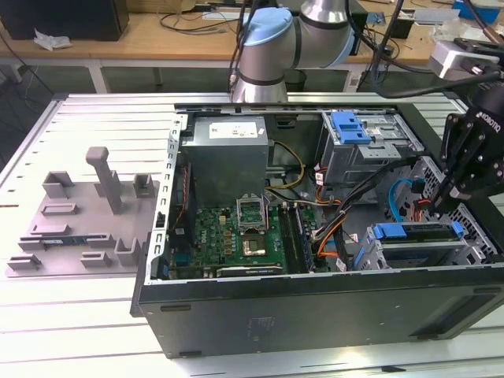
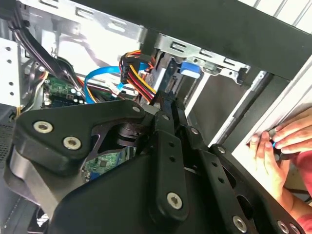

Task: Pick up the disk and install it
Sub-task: 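Insert the first disk wire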

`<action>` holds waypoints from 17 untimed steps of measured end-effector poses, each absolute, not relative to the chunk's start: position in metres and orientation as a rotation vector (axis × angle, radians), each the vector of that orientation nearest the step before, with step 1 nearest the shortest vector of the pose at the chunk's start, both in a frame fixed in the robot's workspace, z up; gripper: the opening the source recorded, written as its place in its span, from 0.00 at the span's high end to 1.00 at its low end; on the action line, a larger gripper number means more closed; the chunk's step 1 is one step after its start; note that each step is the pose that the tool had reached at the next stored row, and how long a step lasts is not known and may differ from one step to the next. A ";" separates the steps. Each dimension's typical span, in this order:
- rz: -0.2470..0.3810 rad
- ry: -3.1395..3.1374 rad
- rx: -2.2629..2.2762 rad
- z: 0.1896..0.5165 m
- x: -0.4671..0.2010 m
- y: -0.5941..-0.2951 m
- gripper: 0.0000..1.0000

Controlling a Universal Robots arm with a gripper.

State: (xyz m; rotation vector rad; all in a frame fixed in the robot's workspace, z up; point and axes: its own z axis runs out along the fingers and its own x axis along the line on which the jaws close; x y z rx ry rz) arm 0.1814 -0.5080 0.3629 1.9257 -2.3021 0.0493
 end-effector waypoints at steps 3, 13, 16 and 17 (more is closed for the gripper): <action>0.043 -2.277 1.964 0.363 0.180 -0.510 0.84; 0.034 -2.194 2.075 0.363 0.178 -0.511 0.84; 0.035 -2.192 2.076 0.363 0.178 -0.511 0.84; 0.035 -2.192 2.076 0.363 0.178 -0.511 0.84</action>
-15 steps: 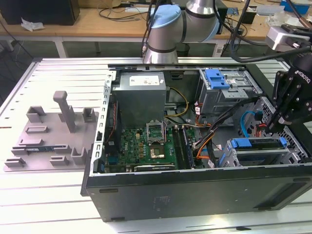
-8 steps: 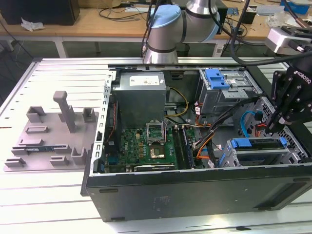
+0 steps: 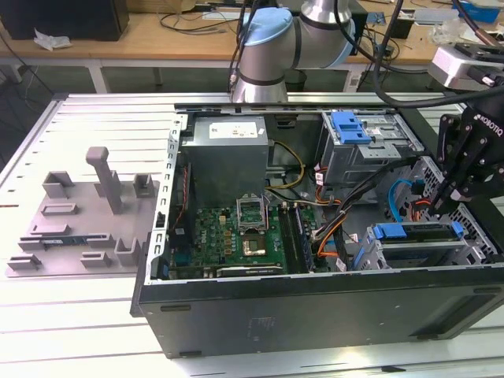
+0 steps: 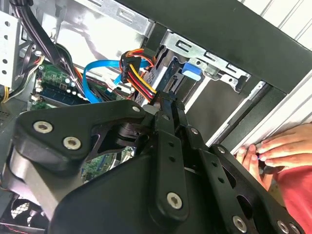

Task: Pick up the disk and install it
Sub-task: 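Insert the first disk wire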

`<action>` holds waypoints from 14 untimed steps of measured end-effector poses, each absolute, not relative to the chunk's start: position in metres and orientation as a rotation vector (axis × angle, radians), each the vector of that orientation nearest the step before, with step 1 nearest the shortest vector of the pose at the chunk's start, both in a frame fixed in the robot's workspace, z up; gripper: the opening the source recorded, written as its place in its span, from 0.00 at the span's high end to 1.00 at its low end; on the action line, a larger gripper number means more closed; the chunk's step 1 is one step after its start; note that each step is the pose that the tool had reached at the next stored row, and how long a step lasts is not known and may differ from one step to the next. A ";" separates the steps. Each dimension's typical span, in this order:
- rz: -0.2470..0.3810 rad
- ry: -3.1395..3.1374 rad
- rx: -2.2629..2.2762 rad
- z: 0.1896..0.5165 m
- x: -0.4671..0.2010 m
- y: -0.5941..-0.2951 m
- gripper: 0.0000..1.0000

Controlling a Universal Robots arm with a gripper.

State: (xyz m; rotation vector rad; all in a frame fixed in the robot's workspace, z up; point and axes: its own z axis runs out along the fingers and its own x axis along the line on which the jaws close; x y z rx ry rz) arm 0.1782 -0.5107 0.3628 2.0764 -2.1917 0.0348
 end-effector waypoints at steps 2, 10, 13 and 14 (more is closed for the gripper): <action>0.035 -2.191 2.077 0.363 0.178 -0.511 0.84; 0.034 -2.198 2.102 0.362 0.176 -0.512 0.84; 0.021 -2.204 2.108 0.361 0.175 -0.513 0.84; 0.013 -2.207 2.112 0.361 0.175 -0.515 0.84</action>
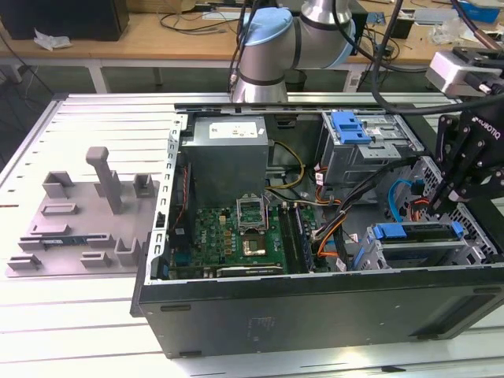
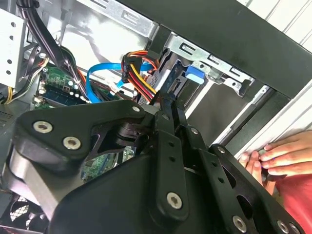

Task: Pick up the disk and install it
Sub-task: 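Insert the first disk wire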

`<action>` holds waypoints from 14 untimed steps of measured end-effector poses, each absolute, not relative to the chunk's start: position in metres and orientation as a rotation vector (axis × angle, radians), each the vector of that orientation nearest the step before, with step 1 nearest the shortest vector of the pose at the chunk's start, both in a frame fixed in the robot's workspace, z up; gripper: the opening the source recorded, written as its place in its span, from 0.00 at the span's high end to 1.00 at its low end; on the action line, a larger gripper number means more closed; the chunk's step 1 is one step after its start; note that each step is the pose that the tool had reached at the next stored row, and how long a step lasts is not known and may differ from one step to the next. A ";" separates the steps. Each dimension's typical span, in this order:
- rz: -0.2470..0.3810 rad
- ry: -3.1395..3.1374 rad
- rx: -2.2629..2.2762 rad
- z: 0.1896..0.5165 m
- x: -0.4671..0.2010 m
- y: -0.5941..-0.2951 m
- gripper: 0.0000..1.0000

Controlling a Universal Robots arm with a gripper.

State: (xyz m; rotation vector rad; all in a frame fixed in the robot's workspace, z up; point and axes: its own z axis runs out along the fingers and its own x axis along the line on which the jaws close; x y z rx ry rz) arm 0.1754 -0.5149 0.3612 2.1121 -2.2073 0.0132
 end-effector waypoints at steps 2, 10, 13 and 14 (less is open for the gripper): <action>0.003 -2.208 2.121 0.361 0.175 -0.519 0.84; 0.001 -2.164 2.170 0.359 0.176 -0.521 0.84; 0.001 -2.144 2.190 0.358 0.176 -0.522 0.84; 0.001 -2.142 2.193 0.358 0.176 -0.523 0.84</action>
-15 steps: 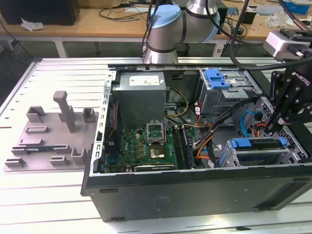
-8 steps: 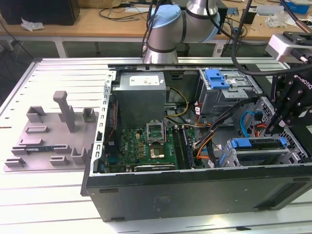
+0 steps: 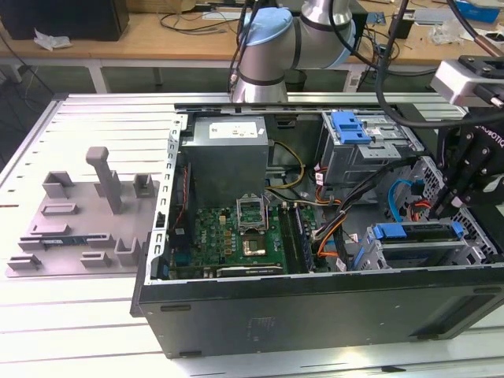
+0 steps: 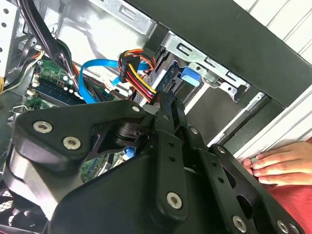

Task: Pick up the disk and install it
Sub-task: 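Insert the first disk wire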

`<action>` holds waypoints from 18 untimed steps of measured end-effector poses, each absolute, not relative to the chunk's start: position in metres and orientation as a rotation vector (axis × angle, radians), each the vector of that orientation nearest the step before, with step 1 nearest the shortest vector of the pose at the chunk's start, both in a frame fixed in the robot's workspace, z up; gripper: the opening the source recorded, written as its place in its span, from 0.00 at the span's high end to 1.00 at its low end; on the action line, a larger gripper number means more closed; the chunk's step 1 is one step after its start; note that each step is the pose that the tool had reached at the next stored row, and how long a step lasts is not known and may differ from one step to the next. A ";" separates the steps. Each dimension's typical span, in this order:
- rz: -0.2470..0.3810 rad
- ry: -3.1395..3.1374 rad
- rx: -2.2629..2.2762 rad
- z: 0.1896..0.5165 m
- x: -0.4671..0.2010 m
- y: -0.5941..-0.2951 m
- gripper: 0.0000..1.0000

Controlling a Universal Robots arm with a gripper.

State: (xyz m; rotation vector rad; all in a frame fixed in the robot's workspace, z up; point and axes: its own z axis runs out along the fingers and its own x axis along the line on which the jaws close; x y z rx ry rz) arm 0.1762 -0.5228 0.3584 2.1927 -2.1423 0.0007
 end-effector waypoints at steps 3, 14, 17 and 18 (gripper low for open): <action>-0.008 -2.145 2.198 0.357 0.176 -0.525 0.84; -0.037 -2.158 2.212 0.354 0.178 -0.529 0.84; -0.040 -2.159 2.214 0.353 0.178 -0.529 0.84; -0.042 -2.160 2.215 0.352 0.178 -0.529 0.84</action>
